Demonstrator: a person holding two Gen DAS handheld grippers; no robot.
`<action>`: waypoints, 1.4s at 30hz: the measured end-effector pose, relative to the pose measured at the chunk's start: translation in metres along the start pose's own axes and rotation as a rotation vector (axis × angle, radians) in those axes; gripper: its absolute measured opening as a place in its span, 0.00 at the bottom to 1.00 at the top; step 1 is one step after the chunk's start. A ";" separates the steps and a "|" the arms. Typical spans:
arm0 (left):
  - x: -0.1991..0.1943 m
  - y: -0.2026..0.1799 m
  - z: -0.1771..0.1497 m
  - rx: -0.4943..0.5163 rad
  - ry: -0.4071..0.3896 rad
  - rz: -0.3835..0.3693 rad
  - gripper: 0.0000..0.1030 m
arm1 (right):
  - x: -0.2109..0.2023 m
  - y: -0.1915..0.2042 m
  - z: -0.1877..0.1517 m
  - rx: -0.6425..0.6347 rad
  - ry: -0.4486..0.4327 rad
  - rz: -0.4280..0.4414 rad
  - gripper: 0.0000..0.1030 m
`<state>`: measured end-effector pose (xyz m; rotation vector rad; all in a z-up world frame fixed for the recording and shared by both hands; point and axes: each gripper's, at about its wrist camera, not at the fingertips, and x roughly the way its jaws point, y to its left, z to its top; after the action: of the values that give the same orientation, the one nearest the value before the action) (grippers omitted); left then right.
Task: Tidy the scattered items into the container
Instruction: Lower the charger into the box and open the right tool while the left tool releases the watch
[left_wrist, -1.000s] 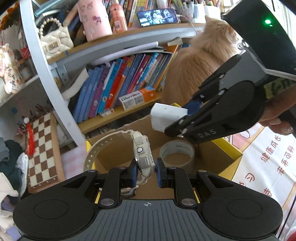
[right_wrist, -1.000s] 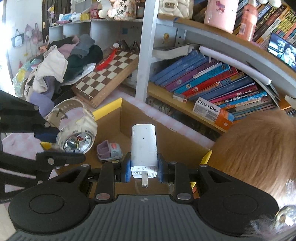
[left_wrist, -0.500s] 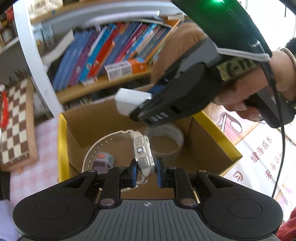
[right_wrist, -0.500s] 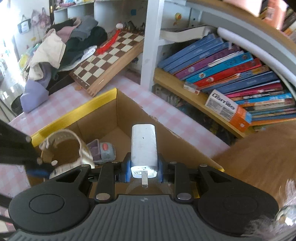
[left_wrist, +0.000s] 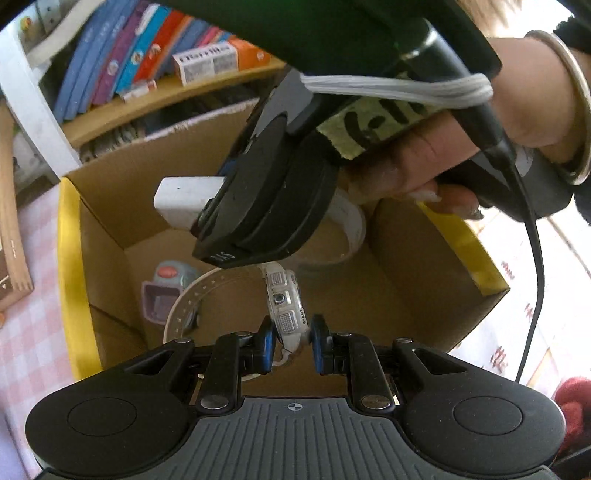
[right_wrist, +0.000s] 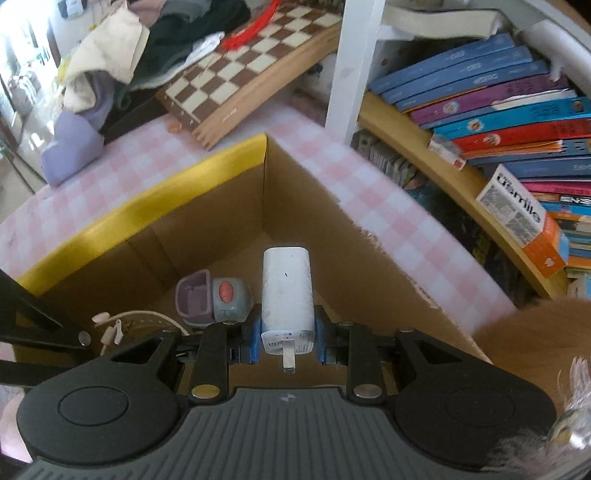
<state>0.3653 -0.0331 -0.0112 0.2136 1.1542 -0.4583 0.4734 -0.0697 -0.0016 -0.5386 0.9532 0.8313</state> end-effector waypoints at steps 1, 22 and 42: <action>0.003 0.001 0.001 0.004 0.018 -0.004 0.18 | 0.003 -0.001 0.000 0.003 0.010 0.005 0.24; 0.029 0.004 -0.005 -0.133 0.107 -0.111 0.18 | 0.027 -0.009 0.004 -0.027 0.029 0.062 0.24; 0.002 -0.004 -0.023 -0.128 -0.023 0.067 0.67 | 0.006 0.004 0.006 -0.015 -0.037 0.022 0.50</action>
<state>0.3452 -0.0282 -0.0218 0.1352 1.1455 -0.3257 0.4750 -0.0604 -0.0038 -0.5248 0.9213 0.8654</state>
